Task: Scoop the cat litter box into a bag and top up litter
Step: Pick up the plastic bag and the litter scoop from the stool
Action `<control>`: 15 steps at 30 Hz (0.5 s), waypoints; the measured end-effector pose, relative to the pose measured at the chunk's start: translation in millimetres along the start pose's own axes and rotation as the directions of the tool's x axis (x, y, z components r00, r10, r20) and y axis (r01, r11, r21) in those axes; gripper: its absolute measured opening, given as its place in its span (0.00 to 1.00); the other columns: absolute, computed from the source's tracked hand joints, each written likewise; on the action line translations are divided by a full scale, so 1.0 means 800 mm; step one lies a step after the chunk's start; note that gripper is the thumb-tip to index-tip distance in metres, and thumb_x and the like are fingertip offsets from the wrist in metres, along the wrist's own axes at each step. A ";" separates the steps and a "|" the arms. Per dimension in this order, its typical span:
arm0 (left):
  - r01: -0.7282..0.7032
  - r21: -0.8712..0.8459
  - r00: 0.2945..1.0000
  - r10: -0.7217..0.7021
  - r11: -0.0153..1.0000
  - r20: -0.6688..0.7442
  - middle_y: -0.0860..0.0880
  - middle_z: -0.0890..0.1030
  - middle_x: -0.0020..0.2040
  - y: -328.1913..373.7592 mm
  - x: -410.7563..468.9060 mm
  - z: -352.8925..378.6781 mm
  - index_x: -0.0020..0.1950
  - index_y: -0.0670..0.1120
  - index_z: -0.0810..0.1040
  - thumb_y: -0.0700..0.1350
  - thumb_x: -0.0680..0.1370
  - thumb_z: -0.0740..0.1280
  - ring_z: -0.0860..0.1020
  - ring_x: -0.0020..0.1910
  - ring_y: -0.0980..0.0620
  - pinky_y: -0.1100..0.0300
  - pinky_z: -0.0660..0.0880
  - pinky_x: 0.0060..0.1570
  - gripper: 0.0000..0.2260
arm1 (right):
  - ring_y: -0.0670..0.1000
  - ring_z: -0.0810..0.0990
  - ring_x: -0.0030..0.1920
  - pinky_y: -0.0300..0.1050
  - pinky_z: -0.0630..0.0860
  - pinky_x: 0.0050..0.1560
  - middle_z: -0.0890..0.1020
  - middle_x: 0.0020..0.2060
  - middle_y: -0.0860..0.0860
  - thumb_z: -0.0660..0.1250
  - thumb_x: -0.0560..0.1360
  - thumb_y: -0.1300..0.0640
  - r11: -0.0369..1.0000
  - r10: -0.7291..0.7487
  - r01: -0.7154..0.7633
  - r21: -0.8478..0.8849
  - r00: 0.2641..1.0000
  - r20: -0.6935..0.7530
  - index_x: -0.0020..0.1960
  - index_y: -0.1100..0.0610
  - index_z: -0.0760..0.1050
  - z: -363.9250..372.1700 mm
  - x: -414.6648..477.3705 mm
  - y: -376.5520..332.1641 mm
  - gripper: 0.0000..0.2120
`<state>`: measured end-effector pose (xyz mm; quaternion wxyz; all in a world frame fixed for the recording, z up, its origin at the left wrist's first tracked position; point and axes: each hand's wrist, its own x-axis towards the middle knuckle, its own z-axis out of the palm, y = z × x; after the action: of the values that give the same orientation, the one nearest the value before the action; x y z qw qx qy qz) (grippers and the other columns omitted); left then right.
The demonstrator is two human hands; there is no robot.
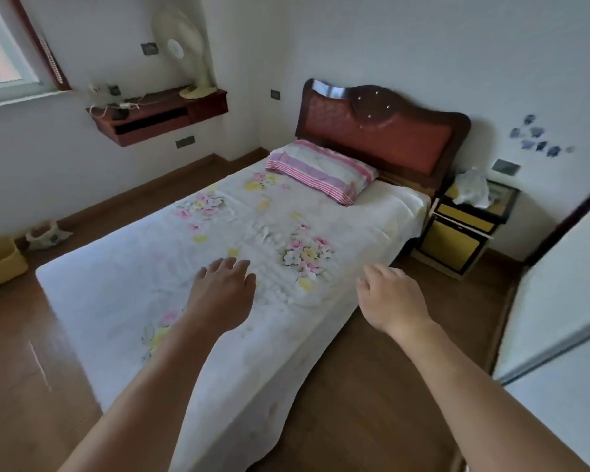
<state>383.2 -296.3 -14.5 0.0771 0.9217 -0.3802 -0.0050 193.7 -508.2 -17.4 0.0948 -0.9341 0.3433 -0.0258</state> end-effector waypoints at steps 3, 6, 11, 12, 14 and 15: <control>-0.098 -0.013 0.995 0.098 0.995 0.023 0.48 0.73 0.70 0.023 0.061 0.006 0.73 0.49 0.69 0.53 0.83 0.53 0.67 0.71 0.45 0.48 0.64 0.68 0.20 | 0.55 0.69 0.69 0.52 0.68 0.67 0.73 0.69 0.52 0.47 0.83 0.48 0.995 0.098 -0.098 -0.024 0.995 0.005 0.71 0.54 0.69 -0.007 0.024 0.019 0.22; -0.192 -0.033 0.981 0.193 0.981 0.032 0.48 0.74 0.69 0.055 0.119 0.015 0.72 0.49 0.71 0.52 0.83 0.54 0.69 0.70 0.44 0.48 0.65 0.67 0.19 | 0.55 0.72 0.66 0.52 0.70 0.65 0.76 0.66 0.52 0.47 0.83 0.49 0.983 0.182 -0.182 -0.038 0.983 -0.018 0.67 0.55 0.71 -0.007 0.052 0.046 0.21; -0.313 -0.004 0.948 0.312 0.950 0.059 0.49 0.76 0.67 0.126 0.218 0.040 0.70 0.50 0.72 0.54 0.80 0.49 0.71 0.68 0.45 0.48 0.67 0.65 0.22 | 0.55 0.73 0.66 0.52 0.71 0.65 0.76 0.65 0.52 0.48 0.83 0.49 0.964 0.261 -0.263 -0.042 0.964 -0.041 0.69 0.54 0.71 -0.006 0.110 0.107 0.21; -0.333 0.002 0.941 0.332 0.943 0.063 0.49 0.76 0.66 0.142 0.238 0.044 0.69 0.50 0.72 0.54 0.79 0.49 0.72 0.67 0.45 0.48 0.68 0.64 0.23 | 0.55 0.73 0.66 0.51 0.70 0.65 0.76 0.66 0.51 0.48 0.83 0.49 0.961 0.273 -0.274 -0.042 0.961 -0.047 0.70 0.54 0.70 -0.007 0.125 0.122 0.21; -0.361 0.005 0.930 0.360 0.932 0.071 0.49 0.77 0.65 0.175 0.279 0.052 0.68 0.50 0.73 0.54 0.79 0.49 0.72 0.67 0.45 0.48 0.68 0.63 0.23 | 0.54 0.72 0.68 0.51 0.70 0.67 0.75 0.68 0.51 0.47 0.83 0.49 0.953 0.299 -0.301 -0.036 0.952 -0.061 0.71 0.54 0.69 -0.011 0.156 0.156 0.22; -0.371 0.005 0.926 0.369 0.929 0.076 0.49 0.76 0.65 0.190 0.300 0.055 0.68 0.50 0.72 0.53 0.80 0.50 0.72 0.67 0.45 0.48 0.68 0.63 0.21 | 0.54 0.71 0.69 0.51 0.69 0.68 0.74 0.69 0.51 0.47 0.83 0.49 0.948 0.314 -0.316 -0.028 0.947 -0.068 0.72 0.54 0.68 -0.013 0.173 0.173 0.22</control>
<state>443.9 -577.1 -24.1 0.0536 0.8333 -0.5499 -0.0207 210.1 -702.3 -36.1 0.0691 -0.8677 0.4912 -0.0328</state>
